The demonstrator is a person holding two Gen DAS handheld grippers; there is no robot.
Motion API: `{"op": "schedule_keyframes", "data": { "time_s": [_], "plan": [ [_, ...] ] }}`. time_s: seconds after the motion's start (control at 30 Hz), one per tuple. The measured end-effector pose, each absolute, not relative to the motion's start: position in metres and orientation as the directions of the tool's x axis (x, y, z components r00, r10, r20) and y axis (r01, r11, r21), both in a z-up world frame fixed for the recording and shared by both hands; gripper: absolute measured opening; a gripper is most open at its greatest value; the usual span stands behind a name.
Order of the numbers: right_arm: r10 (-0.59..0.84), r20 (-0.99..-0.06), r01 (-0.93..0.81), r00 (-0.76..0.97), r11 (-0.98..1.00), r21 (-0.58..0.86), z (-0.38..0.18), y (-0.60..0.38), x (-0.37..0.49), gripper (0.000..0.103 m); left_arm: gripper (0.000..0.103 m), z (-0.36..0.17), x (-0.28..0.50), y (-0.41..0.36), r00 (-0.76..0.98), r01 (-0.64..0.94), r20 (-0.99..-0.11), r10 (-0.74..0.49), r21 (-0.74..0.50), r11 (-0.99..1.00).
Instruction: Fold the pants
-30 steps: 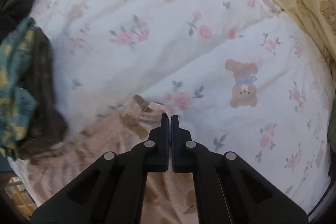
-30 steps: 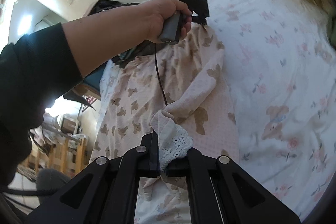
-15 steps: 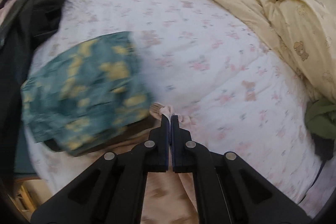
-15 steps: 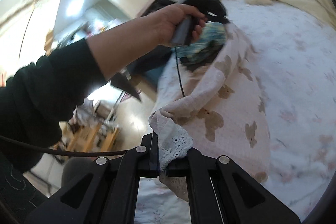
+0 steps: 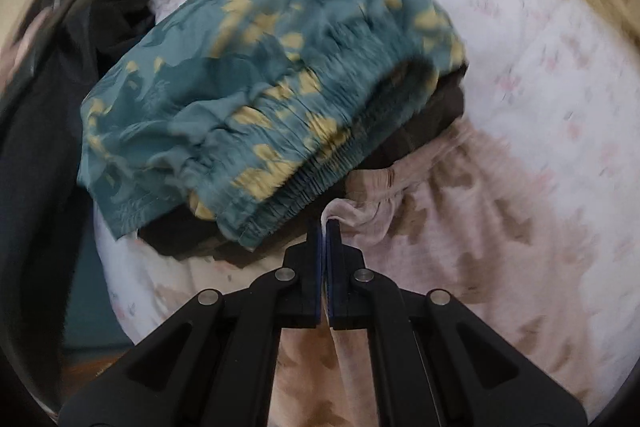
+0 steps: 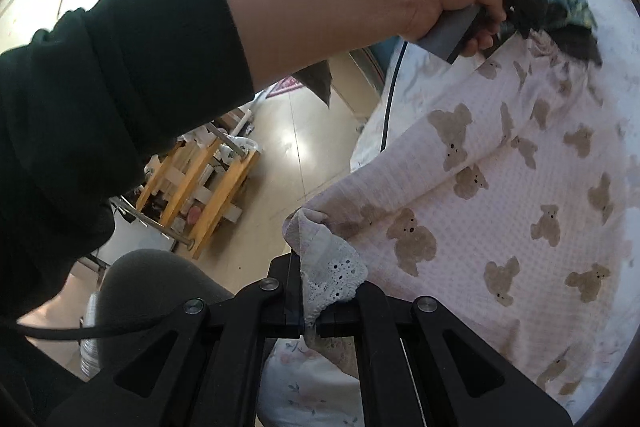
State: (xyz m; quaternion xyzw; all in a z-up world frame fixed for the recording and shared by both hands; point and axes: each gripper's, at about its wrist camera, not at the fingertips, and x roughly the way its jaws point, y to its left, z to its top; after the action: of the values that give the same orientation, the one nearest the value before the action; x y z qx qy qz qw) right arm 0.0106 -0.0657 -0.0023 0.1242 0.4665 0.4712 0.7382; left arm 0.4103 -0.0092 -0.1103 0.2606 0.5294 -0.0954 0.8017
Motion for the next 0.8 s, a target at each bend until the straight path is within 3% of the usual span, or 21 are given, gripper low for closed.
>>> {"op": "schedule_keyframes", "data": {
  "time_s": [0.1,0.27,0.33,0.37,0.4,0.43,0.6,0.8],
  "plan": [
    [0.804,-0.583,-0.554,0.114,0.539,0.634,-0.014,-0.059,0.021,0.002,0.001,-0.132,0.406,-0.018,0.447,0.475,-0.880,0.161,0.386,0.791],
    [0.799,-0.594,-0.523,0.093,0.547,0.654,-0.030,-0.049,0.031,0.002,0.005,-0.142,0.408,-0.011,0.410,0.449,-0.903,0.132,0.326,0.832],
    [0.796,-0.599,-0.519,0.086,0.549,0.655,-0.032,-0.046,0.029,0.002,0.032,-0.136,0.408,0.001,0.339,0.433,-0.937,0.086,0.236,0.870],
    [0.803,-0.591,-0.512,0.076,0.540,0.668,-0.036,-0.045,0.031,0.002,0.056,-0.126,0.400,0.010,0.327,0.443,-0.944,0.035,0.186,0.877],
    [0.814,-0.578,-0.502,0.063,0.526,0.686,-0.038,-0.047,0.036,0.002,0.070,-0.114,0.392,0.015,0.339,0.453,-0.941,-0.006,0.157,0.877],
    [0.814,-0.577,-0.506,0.061,0.524,0.685,-0.039,-0.044,0.037,0.002,0.073,-0.096,0.378,0.025,0.354,0.470,-0.933,-0.060,0.122,0.874],
    [0.782,-0.623,-0.586,0.026,0.517,0.624,-0.041,-0.013,0.030,0.002,0.074,-0.038,0.316,0.105,0.364,0.415,-0.901,-0.237,-0.071,0.907],
    [0.712,-0.700,-0.612,-0.043,0.535,0.582,-0.079,0.042,0.011,0.007,0.074,-0.037,0.235,0.194,0.368,0.247,-0.891,-0.265,-0.181,0.952]
  ]
}}
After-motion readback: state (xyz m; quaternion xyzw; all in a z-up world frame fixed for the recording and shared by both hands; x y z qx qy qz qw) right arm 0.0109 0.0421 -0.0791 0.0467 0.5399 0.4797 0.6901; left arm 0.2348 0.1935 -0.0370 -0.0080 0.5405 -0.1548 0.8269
